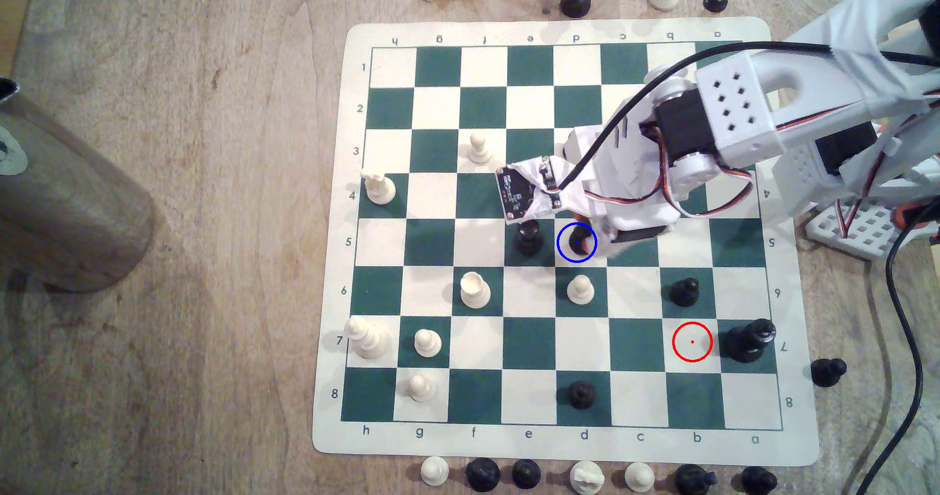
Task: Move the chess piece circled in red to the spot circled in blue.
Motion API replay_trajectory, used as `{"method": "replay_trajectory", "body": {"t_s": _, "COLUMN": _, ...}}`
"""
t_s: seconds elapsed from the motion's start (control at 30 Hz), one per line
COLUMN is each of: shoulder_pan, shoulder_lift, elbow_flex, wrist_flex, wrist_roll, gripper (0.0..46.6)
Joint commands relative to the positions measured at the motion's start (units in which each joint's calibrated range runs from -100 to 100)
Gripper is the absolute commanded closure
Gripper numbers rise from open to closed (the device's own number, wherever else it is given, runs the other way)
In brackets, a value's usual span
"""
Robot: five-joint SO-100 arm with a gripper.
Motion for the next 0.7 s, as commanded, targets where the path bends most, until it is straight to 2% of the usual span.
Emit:
{"method": "replay_trajectory", "body": {"t_s": 0.0, "shoulder_pan": 0.3, "shoulder_lift": -3.2, "elbow_flex": -0.2, "wrist_flex": -0.4, "wrist_roll": 0.3, "gripper": 30.4}}
{"method": "replay_trajectory", "body": {"t_s": 0.17, "shoulder_pan": 0.7, "shoulder_lift": -7.4, "elbow_flex": -0.5, "wrist_flex": 1.3, "wrist_roll": 0.3, "gripper": 29.7}}
{"method": "replay_trajectory", "body": {"t_s": 0.37, "shoulder_pan": -1.1, "shoulder_lift": -17.6, "elbow_flex": -2.1, "wrist_flex": 13.2, "wrist_roll": 0.2, "gripper": 28.2}}
{"method": "replay_trajectory", "body": {"t_s": 0.67, "shoulder_pan": -4.5, "shoulder_lift": -31.9, "elbow_flex": -1.9, "wrist_flex": 22.6, "wrist_roll": -2.3, "gripper": 27.1}}
